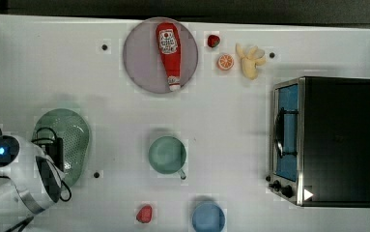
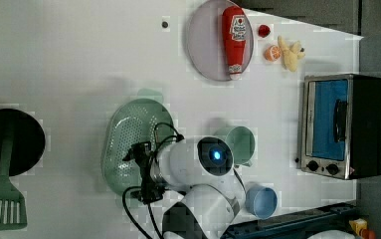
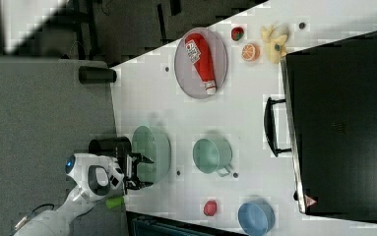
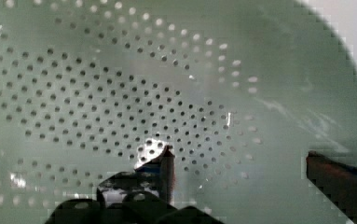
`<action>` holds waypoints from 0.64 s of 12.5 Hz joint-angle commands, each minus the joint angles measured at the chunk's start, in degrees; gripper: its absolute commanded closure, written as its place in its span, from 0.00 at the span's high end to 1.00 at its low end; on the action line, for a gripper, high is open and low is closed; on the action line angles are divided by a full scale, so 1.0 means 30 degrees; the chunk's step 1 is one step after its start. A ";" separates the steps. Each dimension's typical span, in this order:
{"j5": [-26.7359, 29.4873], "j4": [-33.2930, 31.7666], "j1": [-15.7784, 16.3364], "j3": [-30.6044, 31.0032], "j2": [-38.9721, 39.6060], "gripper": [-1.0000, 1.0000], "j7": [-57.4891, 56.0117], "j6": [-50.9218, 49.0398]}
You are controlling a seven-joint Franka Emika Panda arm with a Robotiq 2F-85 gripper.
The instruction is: Drag strainer backwards.
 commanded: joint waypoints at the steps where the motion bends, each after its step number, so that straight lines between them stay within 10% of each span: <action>1: 0.0250 -0.1111 0.0881 -0.0193 -0.1037 1.00 0.0648 0.0771; 8: 0.1491 -0.2450 0.1927 -0.0156 -0.1778 1.00 0.0657 0.1479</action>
